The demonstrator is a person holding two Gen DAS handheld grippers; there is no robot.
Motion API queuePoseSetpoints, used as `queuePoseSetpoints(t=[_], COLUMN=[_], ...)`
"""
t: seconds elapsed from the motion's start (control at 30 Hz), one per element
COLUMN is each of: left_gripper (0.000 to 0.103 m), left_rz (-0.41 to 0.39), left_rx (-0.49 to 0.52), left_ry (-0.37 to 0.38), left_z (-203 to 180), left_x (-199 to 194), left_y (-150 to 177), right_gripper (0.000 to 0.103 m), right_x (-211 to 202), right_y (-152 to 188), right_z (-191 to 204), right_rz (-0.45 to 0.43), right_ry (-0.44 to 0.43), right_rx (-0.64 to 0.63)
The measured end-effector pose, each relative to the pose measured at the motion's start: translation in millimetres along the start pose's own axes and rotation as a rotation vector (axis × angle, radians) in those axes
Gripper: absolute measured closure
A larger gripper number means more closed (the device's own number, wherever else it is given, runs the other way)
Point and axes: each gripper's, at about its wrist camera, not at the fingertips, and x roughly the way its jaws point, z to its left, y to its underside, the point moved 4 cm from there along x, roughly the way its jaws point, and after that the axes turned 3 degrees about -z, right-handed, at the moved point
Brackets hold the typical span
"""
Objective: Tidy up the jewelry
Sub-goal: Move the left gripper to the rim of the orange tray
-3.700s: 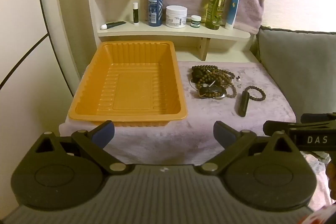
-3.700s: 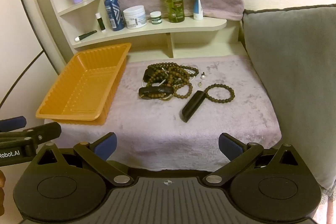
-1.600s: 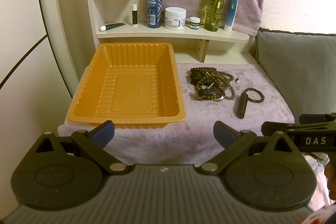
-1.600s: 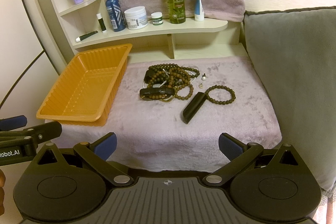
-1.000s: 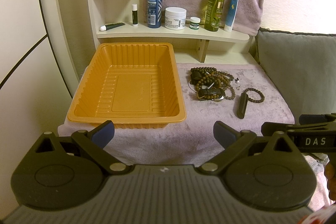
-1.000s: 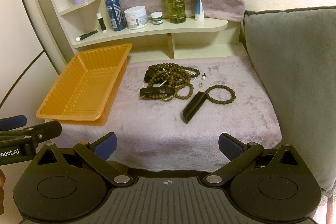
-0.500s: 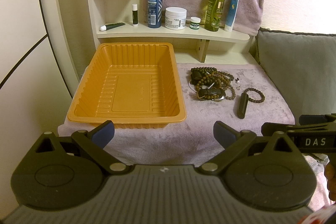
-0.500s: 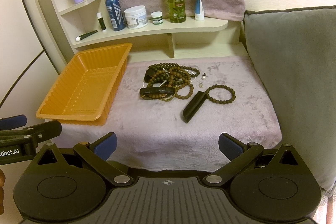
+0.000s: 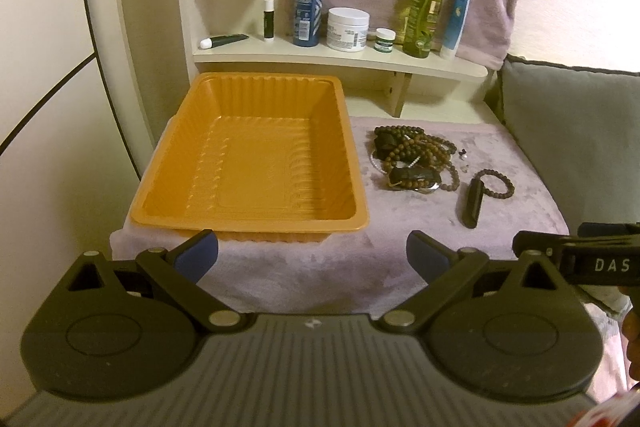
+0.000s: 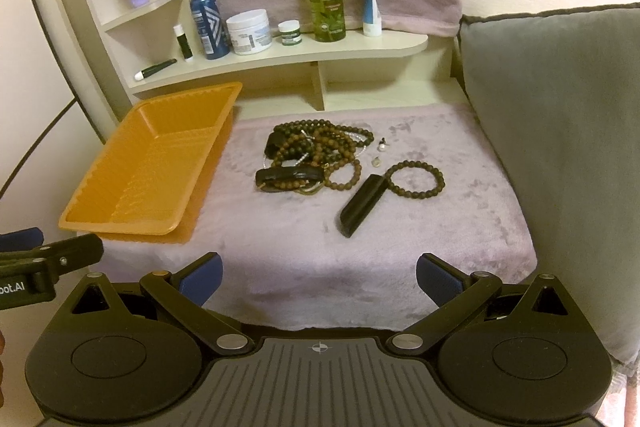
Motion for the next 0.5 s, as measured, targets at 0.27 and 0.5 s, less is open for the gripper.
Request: queuePoseSetpoints(t=[0.27, 0.5], left_gripper=[0.003, 0.003], left_rz=[0.000, -0.002], left_rx=[-0.045, -0.093], left_ry=[0.000, -0.021], left_z=[15.7, 35.8], left_x=[10.3, 20.0], left_y=[-1.1, 0.4], right_gripper=[0.000, 0.000], right_x=[6.9, 15.4], right_y=[-1.1, -3.7], right_z=[-2.2, -2.2], right_rz=[-0.015, -0.025], right_ry=[-0.011, -0.029], right_rx=[0.000, 0.008])
